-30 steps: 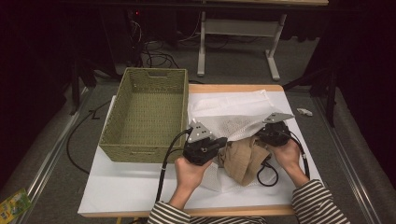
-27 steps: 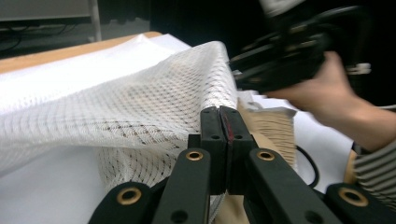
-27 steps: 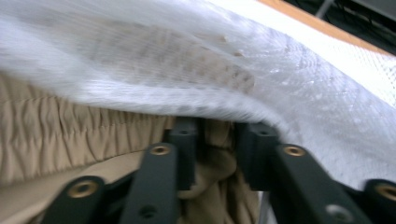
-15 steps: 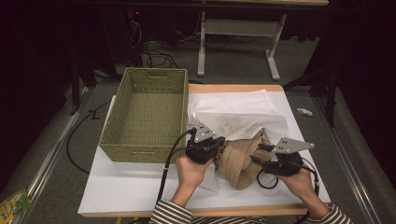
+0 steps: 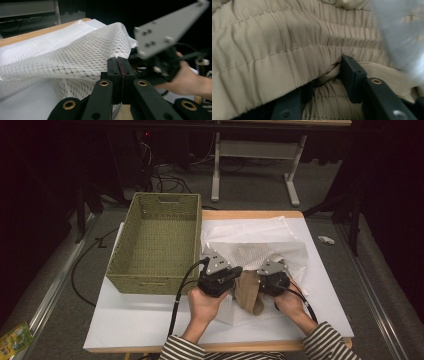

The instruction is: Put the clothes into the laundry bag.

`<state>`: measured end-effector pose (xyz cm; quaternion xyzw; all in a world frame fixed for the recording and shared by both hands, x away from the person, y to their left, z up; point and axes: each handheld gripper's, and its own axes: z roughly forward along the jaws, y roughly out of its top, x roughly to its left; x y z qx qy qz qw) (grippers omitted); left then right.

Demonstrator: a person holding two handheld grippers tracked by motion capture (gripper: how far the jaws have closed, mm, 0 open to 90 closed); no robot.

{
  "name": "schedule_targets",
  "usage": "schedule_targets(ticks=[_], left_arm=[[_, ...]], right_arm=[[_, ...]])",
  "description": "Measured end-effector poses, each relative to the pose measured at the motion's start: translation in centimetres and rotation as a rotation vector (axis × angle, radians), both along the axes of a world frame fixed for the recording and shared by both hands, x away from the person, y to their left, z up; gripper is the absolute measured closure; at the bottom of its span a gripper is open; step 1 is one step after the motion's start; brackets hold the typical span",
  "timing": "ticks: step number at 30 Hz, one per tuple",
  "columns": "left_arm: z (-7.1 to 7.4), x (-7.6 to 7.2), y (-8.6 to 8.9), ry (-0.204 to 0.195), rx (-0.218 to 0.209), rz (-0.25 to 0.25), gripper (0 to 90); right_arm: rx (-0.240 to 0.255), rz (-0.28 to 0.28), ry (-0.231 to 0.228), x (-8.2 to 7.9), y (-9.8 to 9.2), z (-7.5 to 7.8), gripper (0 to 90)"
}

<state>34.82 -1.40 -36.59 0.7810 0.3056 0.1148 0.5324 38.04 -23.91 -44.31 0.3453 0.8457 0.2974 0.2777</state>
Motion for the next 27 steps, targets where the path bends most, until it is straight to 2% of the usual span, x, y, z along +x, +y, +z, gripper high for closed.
schedule_targets(ticks=[2,5,8,12,15,17,20,22,27], left_arm=[[-0.2,-0.1,0.2,0.004,0.002,0.001,89.4],[-0.8,0.2,0.7,0.034,-0.004,0.012,89.4],[-1.7,0.7,1.0,0.065,0.001,0.026,89.4],[-2.5,0.9,0.8,0.078,0.014,0.032,89.3],[-2.6,1.0,0.5,0.077,0.015,0.031,89.3],[-2.6,1.1,0.3,0.079,0.018,0.03,89.3],[-2.7,1.0,0.1,0.075,0.016,0.032,89.3],[-2.6,1.0,0.3,0.074,0.024,0.032,89.2],[-2.6,1.0,0.5,0.079,0.027,0.036,89.2]], right_arm=[[0.023,-0.043,-0.014,1.3,-0.3,0.0,68.9],[0.057,-0.095,-0.029,2.9,-0.9,0.2,69.7],[0.106,-0.104,-0.008,3.3,-1.5,0.4,66.0],[0.16,-0.058,-0.008,1.1,-2.5,1.8,54.0],[0.177,-0.003,-0.014,-1.7,-3.6,3.0,51.4],[0.189,0.029,0.006,-3.5,-4.1,3.3,50.3],[0.162,0.083,0.038,-5.5,-4.3,2.9,50.3],[0.151,0.091,0.077,-6.1,-4.5,2.2,51.8],[0.144,0.095,0.167,-6.3,-4.7,0.1,54.6]])
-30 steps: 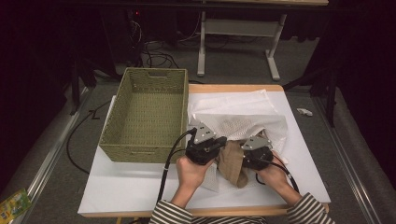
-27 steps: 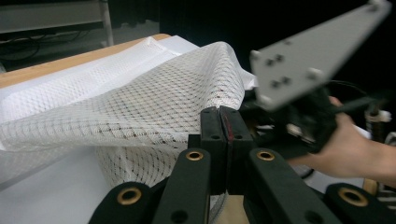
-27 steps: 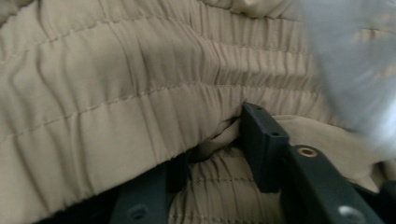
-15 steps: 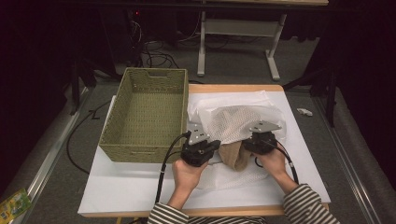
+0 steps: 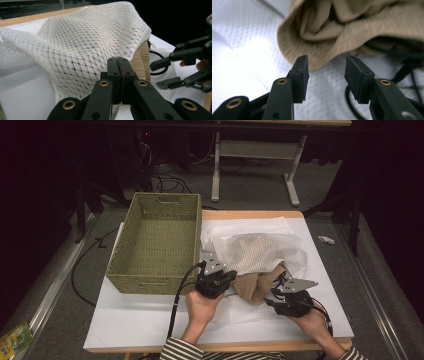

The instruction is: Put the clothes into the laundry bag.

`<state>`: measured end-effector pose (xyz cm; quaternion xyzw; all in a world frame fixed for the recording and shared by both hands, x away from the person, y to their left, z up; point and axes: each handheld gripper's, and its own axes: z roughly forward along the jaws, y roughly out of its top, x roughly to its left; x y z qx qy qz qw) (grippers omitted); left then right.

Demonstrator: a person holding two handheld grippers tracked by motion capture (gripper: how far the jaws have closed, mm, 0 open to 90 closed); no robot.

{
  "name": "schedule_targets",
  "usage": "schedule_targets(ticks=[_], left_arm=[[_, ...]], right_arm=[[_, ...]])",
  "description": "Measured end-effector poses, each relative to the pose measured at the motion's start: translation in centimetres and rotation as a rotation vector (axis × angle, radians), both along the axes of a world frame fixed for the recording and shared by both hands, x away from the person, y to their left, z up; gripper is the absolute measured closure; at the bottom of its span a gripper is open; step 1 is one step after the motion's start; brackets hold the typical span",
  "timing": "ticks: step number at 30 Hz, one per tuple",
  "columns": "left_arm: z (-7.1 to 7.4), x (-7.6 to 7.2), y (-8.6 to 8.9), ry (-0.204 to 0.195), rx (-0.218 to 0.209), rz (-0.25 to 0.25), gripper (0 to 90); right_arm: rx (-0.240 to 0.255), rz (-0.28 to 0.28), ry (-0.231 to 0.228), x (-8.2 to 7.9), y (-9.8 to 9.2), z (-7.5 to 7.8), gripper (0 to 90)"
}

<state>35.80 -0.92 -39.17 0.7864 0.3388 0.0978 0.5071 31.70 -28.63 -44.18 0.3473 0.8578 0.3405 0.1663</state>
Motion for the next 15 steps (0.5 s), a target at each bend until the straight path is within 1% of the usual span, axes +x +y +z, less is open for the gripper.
schedule_targets(ticks=[2,4,5,7,9,12,13,14,15], left_arm=[[0.0,-0.1,-0.2,0.002,-0.002,-0.004,89.2],[-0.1,-0.1,-0.4,0.001,0.001,-0.012,89.2],[-0.1,-0.2,-0.5,0.002,0.0,-0.014,89.2],[-0.1,-0.3,-0.7,0.001,-0.001,-0.021,89.2],[0.0,-0.4,-0.8,-0.002,-0.004,-0.027,89.3],[0.3,-0.6,-1.0,-0.011,-0.011,-0.041,89.3],[0.3,-0.7,-1.1,-0.014,-0.01,-0.046,89.4],[0.4,-0.7,-1.1,-0.017,-0.013,-0.05,89.3],[0.4,-0.8,-1.1,-0.018,-0.014,-0.052,89.3]], right_arm=[[-0.016,0.009,0.019,0.4,0.5,-0.7,54.6],[-0.024,0.013,0.026,0.9,1.2,-1.1,58.8],[-0.026,0.02,0.021,1.3,1.5,-1.2,62.8],[-0.03,0.015,0.002,2.1,2.1,-1.3,72.0],[-0.025,0.009,-0.006,2.9,2.6,-1.2,80.2],[-0.026,0.003,-0.034,4.0,3.6,-1.0,84.9],[-0.023,-0.011,-0.039,4.2,3.9,-1.0,86.1],[-0.022,-0.01,-0.046,4.6,4.2,-1.0,86.7],[-0.019,-0.025,-0.044,5.0,4.5,-0.9,87.0]])
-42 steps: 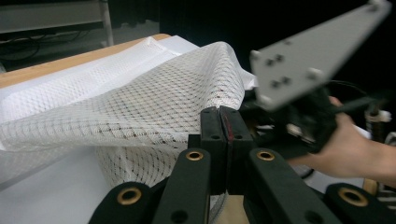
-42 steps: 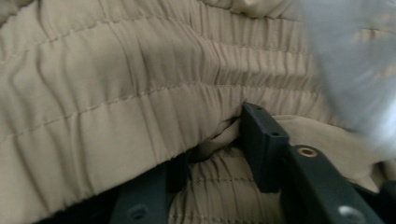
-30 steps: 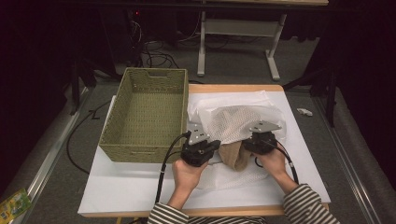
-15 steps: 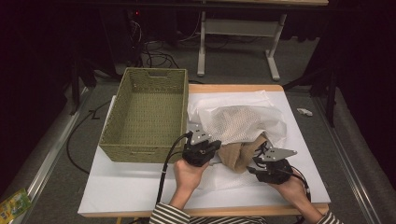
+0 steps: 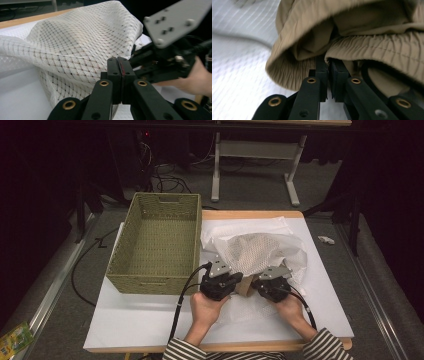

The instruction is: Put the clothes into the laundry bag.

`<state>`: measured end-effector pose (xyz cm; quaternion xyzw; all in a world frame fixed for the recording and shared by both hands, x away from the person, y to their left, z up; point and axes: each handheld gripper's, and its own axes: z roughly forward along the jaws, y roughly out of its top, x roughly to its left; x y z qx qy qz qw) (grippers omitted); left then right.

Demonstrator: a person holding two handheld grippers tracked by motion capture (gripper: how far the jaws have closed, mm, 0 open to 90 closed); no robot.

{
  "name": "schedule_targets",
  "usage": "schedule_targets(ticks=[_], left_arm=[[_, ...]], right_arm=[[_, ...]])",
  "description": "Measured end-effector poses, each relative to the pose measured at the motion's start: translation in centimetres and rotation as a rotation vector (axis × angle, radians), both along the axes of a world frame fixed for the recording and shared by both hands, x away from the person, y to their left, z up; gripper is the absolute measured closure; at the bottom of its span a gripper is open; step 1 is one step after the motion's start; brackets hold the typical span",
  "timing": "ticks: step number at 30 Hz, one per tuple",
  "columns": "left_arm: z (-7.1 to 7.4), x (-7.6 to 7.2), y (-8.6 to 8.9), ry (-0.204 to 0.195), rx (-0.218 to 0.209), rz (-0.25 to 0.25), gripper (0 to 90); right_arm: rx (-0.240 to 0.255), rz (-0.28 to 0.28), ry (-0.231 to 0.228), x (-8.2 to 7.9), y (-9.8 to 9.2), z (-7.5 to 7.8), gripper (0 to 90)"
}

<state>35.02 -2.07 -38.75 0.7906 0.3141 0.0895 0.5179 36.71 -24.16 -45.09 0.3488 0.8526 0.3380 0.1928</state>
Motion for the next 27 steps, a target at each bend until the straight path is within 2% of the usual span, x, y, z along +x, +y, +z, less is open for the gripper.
schedule_targets(ticks=[3,7,10,13,15,17,19,21,24,27], left_arm=[[0.0,-0.3,0.1,-0.016,-0.008,0.005,89.4],[-0.3,-0.5,0.3,-0.012,-0.004,0.006,89.4],[-0.6,-0.4,0.4,0.002,-0.004,0.012,89.4],[-0.9,-0.3,0.4,0.0,0.009,0.015,89.4],[-1.0,-0.3,0.5,-0.002,0.02,0.022,89.4],[-1.2,-0.2,0.5,0.004,0.02,0.026,89.3],[-1.3,-0.1,0.5,0.007,0.019,0.026,89.2],[-1.3,-0.1,0.4,0.009,0.014,0.028,89.2],[-1.4,-0.1,0.3,0.011,0.019,0.025,89.1],[-1.5,0.0,0.1,0.012,0.015,0.026,89.1]], right_arm=[[-0.002,-0.022,-0.031,1.2,0.6,0.0,87.3],[0.005,-0.081,-0.06,3.3,0.7,-0.5,87.2],[-0.043,-0.132,-0.077,4.8,0.9,-1.0,84.7],[-0.031,-0.16,-0.006,5.9,0.3,-1.7,75.4],[0.016,-0.141,0.015,5.3,-0.2,-1.3,67.7],[0.021,-0.103,0.016,3.7,-0.7,-0.3,62.6],[0.023,-0.059,-0.011,1.8,-1.5,0.8,60.9],[0.028,-0.04,-0.03,0.1,-2.6,2.0,60.7],[0.034,-0.061,-0.065,-1.8,-4.9,3.3,62.5],[0.023,-0.118,-0.08,-2.4,-7.2,4.0,63.7]])
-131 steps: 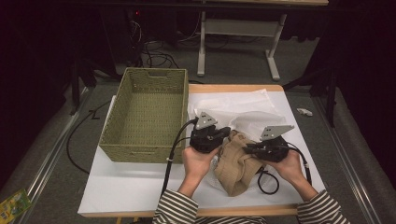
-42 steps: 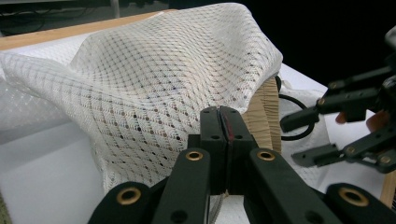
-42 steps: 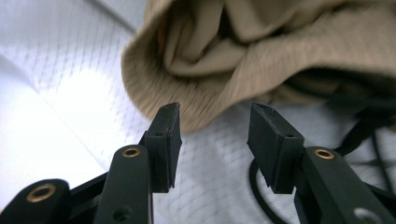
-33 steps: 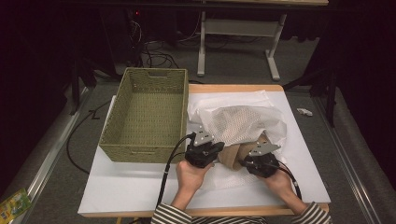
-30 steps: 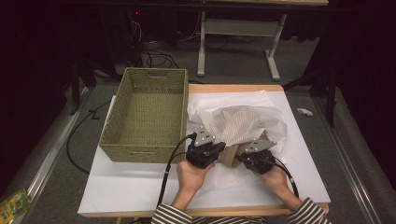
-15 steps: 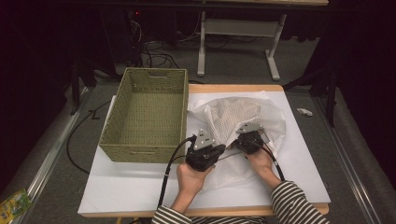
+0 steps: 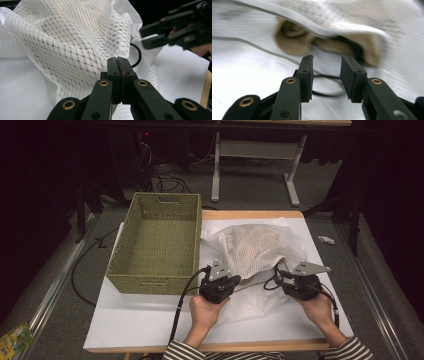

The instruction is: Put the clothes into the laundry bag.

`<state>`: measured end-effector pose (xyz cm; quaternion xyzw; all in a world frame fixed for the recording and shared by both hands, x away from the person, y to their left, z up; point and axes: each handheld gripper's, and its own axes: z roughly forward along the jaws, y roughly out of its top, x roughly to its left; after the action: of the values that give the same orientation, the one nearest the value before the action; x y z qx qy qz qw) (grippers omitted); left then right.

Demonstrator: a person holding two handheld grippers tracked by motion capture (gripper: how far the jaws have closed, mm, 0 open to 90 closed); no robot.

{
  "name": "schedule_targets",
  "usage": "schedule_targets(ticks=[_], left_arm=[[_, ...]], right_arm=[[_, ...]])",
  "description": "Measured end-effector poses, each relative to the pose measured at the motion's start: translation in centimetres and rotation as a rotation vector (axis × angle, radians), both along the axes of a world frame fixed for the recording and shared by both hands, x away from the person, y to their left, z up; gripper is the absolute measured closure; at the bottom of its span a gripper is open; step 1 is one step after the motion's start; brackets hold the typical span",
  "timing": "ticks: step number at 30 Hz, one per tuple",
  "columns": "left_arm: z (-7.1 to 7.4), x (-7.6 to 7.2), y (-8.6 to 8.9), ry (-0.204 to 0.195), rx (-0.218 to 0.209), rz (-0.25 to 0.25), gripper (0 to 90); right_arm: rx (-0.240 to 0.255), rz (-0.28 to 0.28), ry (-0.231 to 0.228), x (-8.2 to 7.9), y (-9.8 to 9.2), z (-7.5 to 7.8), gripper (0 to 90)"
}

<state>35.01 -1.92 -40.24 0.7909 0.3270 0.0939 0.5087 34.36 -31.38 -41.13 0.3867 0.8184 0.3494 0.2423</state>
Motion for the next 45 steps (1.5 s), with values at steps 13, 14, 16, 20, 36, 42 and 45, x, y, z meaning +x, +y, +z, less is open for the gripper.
schedule_targets(ticks=[13,14,16,20,36,42,45], left_arm=[[0.5,0.0,0.0,-0.01,-0.002,-0.002,88.9],[0.6,-0.1,0.0,-0.012,-0.006,-0.005,88.9],[0.9,-0.5,0.1,-0.024,-0.009,-0.012,89.1],[1.4,-1.1,0.6,-0.039,-0.021,-0.022,89.2],[0.3,-0.6,1.2,-0.022,0.038,0.011,88.8],[0.2,-0.7,1.2,-0.019,0.044,0.017,88.7],[0.3,-0.7,1.3,-0.02,0.046,0.021,88.6]], right_arm=[[-0.059,-0.058,0.205,4.0,-1.0,-3.5,79.3],[-0.071,-0.051,0.218,4.7,-0.6,-3.9,82.7],[-0.085,-0.053,0.217,5.9,0.1,-4.4,90.0],[-0.086,-0.102,0.153,7.7,1.2,-4.8,90.0],[-0.074,-0.149,-0.03,0.9,-3.2,-3.1,63.6],[-0.057,-0.218,0.03,3.5,-3.0,-4.3,52.7],[-0.063,-0.222,0.082,4.7,-2.7,-5.1,53.0]])
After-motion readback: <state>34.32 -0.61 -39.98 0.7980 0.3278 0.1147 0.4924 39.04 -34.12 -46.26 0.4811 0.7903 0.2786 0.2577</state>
